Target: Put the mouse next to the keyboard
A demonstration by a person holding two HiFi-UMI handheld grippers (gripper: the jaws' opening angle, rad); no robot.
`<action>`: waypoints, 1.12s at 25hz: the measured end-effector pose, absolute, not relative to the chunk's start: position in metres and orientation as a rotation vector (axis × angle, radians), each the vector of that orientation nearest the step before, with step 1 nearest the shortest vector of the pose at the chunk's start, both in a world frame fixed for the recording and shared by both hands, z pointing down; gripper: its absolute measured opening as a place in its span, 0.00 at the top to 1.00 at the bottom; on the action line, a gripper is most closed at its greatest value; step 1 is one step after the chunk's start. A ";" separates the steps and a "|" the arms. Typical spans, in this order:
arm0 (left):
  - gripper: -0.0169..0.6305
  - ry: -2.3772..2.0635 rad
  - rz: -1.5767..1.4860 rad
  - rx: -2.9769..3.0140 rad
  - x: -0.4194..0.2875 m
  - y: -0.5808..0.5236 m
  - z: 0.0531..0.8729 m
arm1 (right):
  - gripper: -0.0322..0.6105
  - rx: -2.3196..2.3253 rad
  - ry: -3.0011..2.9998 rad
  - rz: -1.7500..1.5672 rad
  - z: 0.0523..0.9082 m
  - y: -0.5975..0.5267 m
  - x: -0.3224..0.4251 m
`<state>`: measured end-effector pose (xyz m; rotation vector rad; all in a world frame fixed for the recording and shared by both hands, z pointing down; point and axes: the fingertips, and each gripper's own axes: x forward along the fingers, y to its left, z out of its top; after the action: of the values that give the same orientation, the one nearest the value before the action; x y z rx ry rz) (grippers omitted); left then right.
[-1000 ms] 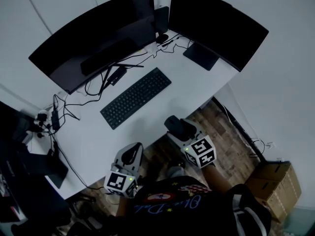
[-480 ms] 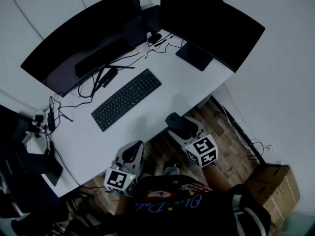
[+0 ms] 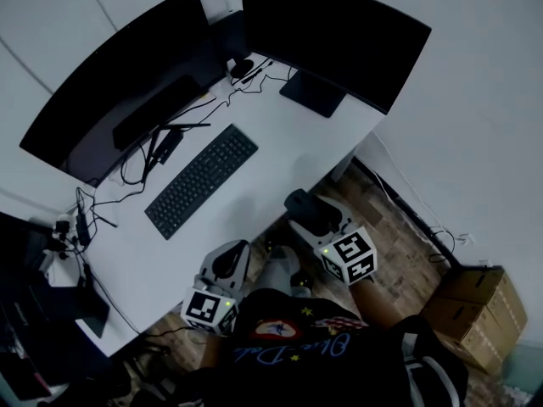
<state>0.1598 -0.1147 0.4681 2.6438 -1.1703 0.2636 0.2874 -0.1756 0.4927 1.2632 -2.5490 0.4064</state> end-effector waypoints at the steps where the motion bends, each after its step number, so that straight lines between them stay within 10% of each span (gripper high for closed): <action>1: 0.97 -1.160 0.262 2.652 0.163 -0.119 0.468 | 0.50 1.273 -2.545 0.404 0.491 -0.179 0.291; 28: 0.97 -1.347 0.158 2.565 0.168 -0.306 0.475 | 0.50 1.163 -2.523 0.347 0.494 -0.396 0.312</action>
<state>0.1682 -0.3058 0.4748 2.5647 -1.3468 0.1583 0.3117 -0.3955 0.4937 1.1628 -2.5234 0.3471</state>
